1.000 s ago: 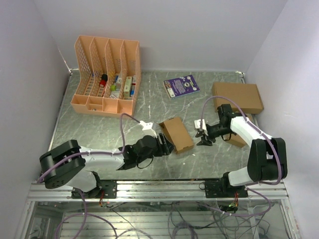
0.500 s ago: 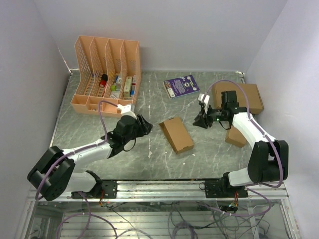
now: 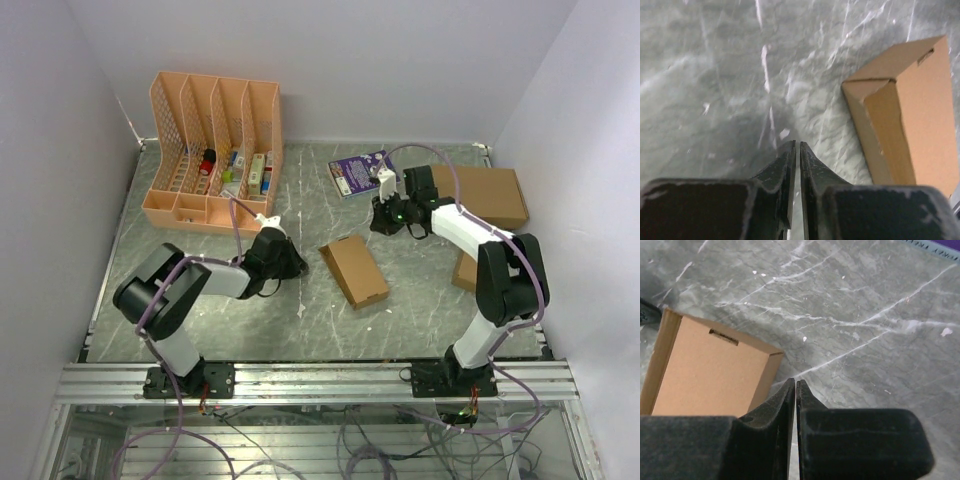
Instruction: Fold the paper box
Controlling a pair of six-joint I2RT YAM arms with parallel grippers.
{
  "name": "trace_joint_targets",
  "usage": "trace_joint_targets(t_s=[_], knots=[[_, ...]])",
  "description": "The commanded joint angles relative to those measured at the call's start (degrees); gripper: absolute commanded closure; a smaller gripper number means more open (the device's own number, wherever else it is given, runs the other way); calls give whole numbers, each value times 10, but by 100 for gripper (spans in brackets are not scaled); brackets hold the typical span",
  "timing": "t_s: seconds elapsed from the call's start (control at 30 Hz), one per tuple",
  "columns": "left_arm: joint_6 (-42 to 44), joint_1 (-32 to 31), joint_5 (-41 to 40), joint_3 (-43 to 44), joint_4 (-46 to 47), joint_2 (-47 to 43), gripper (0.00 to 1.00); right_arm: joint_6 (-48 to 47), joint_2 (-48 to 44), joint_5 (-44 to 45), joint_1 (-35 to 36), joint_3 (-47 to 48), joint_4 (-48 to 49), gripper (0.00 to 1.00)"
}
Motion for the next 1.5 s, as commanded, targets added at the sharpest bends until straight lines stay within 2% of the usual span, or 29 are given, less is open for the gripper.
trace_joint_targets(t_s=[0.0,0.63,1.47], knots=[[-9,2,26,41,38,42,82,80,27,72,18,15,38,94],[-17,-28,-2,132,-19,102,83,129,67,80,61,8,38,94],[72,-68,-26,253,-168,129,84,109,57,67,117,5,48,95]])
